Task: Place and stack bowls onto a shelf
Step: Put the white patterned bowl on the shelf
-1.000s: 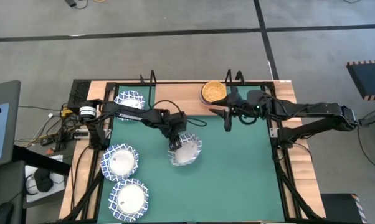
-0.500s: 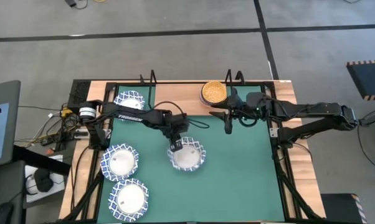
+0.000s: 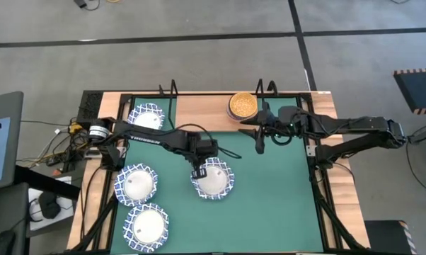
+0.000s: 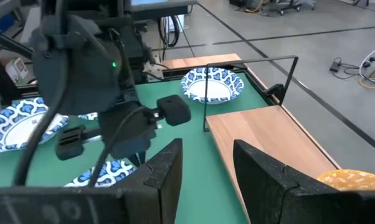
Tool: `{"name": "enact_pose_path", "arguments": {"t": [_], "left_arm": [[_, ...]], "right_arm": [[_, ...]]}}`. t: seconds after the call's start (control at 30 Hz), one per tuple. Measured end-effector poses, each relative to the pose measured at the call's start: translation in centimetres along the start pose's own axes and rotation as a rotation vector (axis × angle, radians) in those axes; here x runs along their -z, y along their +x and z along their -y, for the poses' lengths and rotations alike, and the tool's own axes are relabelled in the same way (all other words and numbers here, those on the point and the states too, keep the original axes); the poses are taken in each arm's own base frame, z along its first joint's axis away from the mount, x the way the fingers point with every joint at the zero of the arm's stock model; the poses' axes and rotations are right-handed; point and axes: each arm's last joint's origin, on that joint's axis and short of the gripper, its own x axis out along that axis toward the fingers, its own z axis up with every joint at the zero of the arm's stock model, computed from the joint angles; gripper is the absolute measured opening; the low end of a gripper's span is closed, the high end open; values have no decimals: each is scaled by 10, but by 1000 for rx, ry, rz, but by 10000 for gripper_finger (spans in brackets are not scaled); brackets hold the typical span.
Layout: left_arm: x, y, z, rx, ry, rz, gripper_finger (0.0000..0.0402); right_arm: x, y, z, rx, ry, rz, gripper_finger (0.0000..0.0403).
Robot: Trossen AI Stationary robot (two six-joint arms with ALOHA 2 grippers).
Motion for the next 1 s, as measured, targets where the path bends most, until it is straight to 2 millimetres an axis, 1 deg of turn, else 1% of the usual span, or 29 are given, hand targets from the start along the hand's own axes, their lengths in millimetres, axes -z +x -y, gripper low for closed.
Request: {"name": "enact_pose_path", "arguments": {"t": [0.07,0.17,0.3,0.4,0.47,0.53,0.67,0.77,0.9,1.0], "left_arm": [[0,0,0,7,-6,-1,7],[3,3,0,8,-5,-7,36],[3,15,-3,23,-10,48,100],[6,30,-7,37,-26,59,150],[10,35,-11,36,-43,38,177],[12,37,-14,33,-60,30,195],[16,35,-15,17,-84,-13,202],[16,28,-12,-3,-73,-3,195],[22,9,-7,-108,-65,11,178],[26,-14,-3,-199,-74,63,167]], "right_arm": [[0,0,-2,-7,2,0,168],[0,-1,-5,-20,-2,0,168],[0,-1,-7,-30,-4,3,168],[0,-1,-7,-30,-4,2,168],[2,-1,-7,-29,-2,-13,168],[5,0,-7,-26,16,-50,168],[18,9,-7,-9,75,-158,168],[24,18,-9,44,136,-196,168],[43,40,-16,107,174,-299,168],[55,61,-23,100,183,-329,168]]}}
